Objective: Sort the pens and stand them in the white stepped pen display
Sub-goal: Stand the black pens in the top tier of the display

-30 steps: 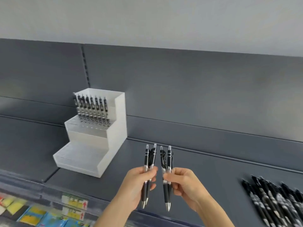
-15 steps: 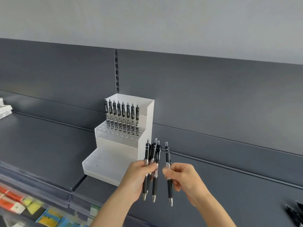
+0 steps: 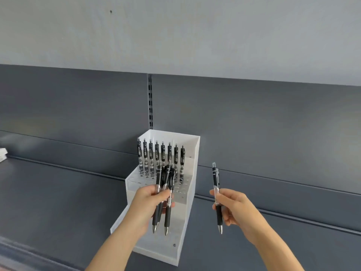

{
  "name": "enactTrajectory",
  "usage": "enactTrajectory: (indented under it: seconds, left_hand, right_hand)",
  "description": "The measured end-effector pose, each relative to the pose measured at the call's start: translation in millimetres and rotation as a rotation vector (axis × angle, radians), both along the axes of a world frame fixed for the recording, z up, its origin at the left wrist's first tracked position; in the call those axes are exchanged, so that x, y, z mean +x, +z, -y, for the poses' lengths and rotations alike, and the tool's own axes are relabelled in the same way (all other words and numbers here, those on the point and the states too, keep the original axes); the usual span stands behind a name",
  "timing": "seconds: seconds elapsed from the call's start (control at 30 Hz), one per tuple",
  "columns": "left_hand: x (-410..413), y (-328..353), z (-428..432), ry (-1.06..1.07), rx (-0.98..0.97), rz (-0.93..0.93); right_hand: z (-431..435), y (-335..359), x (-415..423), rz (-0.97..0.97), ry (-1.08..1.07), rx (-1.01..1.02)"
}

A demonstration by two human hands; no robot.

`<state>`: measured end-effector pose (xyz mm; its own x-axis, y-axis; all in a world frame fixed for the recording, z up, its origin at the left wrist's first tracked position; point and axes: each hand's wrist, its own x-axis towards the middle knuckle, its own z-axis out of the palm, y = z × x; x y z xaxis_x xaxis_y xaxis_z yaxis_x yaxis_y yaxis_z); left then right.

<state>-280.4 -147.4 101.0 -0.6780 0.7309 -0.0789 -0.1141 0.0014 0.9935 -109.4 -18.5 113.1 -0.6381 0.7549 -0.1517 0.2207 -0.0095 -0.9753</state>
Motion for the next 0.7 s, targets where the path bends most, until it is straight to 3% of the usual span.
enactTrajectory:
  seconds: [0.13,0.3,0.57,0.7]
  left_hand:
    - [-49,-6,6,0.064,-0.07,-0.412]
    - [-95,-5,13,0.101,-0.07,-0.775]
    - [-117,-17,5,-0.04,-0.085,-0.993]
    - [-119,-22,7,-0.052,-0.086,-0.985]
  right_hand:
    - [7,4,-34,-0.051,-0.112,0.001]
    - [18,10,-70,-0.074,-0.339,0.2]
    - [9,29,-96,-0.054,-0.525,0.434]
    - [2,30,-115,0.041,-0.568,0.544]
